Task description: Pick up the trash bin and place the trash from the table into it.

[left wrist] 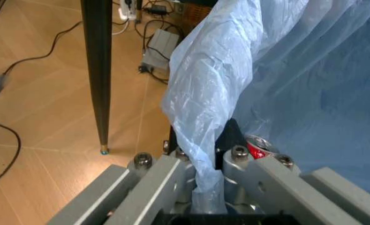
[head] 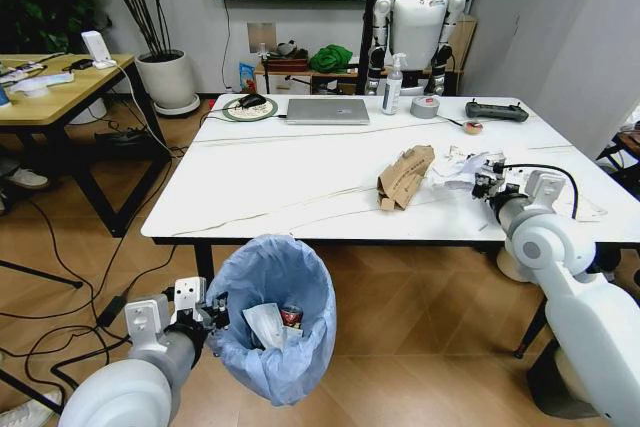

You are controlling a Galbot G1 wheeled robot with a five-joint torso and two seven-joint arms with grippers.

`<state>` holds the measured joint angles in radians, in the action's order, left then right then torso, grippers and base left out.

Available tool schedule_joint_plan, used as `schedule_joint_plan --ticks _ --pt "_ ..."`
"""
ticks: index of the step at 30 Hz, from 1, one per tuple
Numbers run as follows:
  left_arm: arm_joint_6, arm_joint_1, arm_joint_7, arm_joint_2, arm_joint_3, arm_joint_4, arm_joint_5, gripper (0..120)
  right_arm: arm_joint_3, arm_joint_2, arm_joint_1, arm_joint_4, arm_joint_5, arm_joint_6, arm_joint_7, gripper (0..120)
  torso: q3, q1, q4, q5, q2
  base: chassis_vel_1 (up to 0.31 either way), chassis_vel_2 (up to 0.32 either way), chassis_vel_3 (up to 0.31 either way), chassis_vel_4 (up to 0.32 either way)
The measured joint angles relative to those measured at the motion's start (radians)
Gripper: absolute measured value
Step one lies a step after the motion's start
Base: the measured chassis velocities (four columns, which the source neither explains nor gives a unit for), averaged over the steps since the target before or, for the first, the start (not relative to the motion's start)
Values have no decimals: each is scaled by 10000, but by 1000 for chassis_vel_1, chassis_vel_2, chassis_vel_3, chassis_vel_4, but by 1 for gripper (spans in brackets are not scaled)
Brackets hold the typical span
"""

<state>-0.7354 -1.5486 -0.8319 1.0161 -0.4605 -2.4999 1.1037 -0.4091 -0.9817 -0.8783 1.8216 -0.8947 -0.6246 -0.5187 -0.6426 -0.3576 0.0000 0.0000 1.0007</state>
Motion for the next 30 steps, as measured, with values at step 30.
schedule_joint_plan --ticks 30 --pt "0 151 -186 24 80 0 224 0 -329 1395 -1485 4946 -1599 1127 3691 0 1 3 1 -1 0 0 0 0 0"
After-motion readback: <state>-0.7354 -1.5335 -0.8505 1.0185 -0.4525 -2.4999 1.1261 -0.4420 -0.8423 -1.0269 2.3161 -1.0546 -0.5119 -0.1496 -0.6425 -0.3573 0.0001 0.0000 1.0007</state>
